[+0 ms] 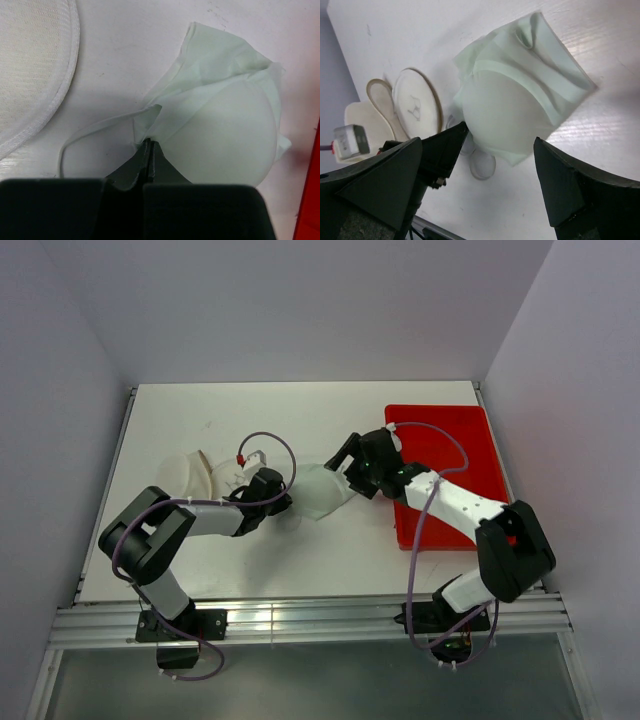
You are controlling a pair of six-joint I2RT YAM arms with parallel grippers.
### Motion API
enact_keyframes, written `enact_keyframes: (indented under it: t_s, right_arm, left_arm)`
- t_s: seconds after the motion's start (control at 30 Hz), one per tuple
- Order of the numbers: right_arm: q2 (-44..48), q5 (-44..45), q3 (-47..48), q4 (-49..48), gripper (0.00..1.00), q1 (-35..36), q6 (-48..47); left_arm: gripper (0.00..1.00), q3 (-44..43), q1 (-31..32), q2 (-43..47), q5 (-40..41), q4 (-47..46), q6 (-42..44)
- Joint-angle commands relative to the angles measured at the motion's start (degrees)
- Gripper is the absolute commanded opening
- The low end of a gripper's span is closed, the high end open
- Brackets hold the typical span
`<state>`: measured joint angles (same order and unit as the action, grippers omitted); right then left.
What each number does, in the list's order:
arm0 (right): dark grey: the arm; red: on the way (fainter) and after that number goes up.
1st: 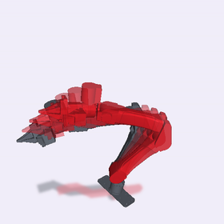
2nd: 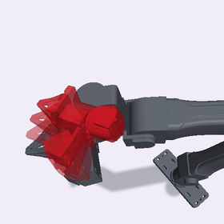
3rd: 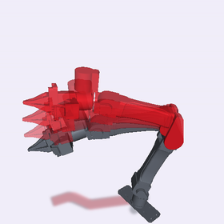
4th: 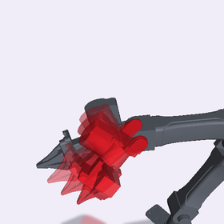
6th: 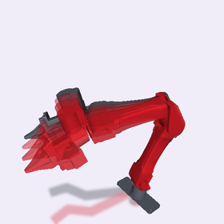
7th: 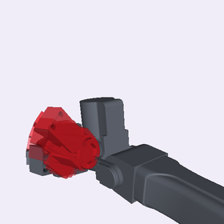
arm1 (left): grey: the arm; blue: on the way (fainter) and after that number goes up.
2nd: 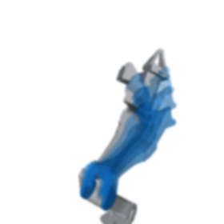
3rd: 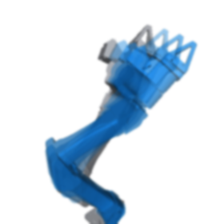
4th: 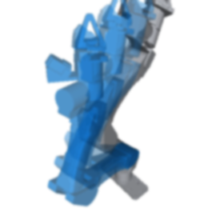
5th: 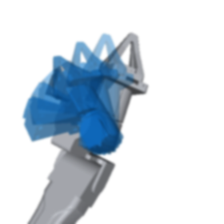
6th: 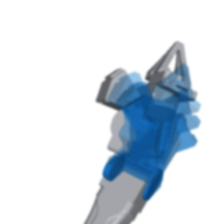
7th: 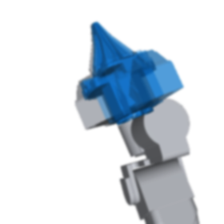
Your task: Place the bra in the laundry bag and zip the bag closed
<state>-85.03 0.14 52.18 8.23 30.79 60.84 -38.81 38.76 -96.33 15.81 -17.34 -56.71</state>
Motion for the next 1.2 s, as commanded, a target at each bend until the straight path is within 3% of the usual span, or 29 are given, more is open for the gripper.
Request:
enact_keyframes:
  t_s: [0.0, 0.13, 0.3, 0.5, 0.63, 0.73, 0.83, 1.03, 1.17]
  right_arm:
    - [6.4, 6.0, -2.7, 5.8, 1.0, 0.2, 1.5]
    - [8.7, 4.7, -5.5, 5.8, 1.0, 0.2, 1.9]
    - [10.0, 0.2, -12.7, -0.8, 1.0, 1.6, 5.1]
    - [8.2, -1.9, -17.6, -9.9, 1.0, 1.9, 6.1]
    - [7.0, -1.9, -19.9, -14.5, 1.0, 2.0, 6.5]
    - [5.1, -2.5, -21.7, -18.9, 1.0, 2.1, 6.7]
    - [2.8, -2.7, -22.2, -21.6, 1.0, 2.3, 6.7]
    - [-1.0, -2.1, -23.4, -26.9, 1.0, 2.9, 7.4]
    - [-3.3, -1.6, -23.9, -28.9, 1.0, 3.8, 8.6]
  left_arm:
    - [0.0, 2.2, 0.3, -1.8, -3.9, 5.7, -0.1]
    - [0.0, 2.9, 0.3, -0.4, -4.1, 5.7, -0.2]
    - [0.0, 4.4, 0.4, 7.1, -2.9, 8.5, -0.1]
    - [0.17, 2.3, 0.7, 18.3, -0.3, 17.2, 0.8]
    - [0.37, 1.0, 0.7, 21.9, 0.8, 20.1, 1.7]
    - [0.48, -2.1, 0.6, 17.3, 1.2, 19.2, 3.4]
    - [0.53, -6.1, 0.5, 10.3, 2.5, 18.1, 4.8]
    - [0.46, -13.0, -0.2, -2.7, 3.7, 14.2, 7.1]
    - [0.39, -14.7, -0.4, -6.6, 3.3, 12.5, 7.2]
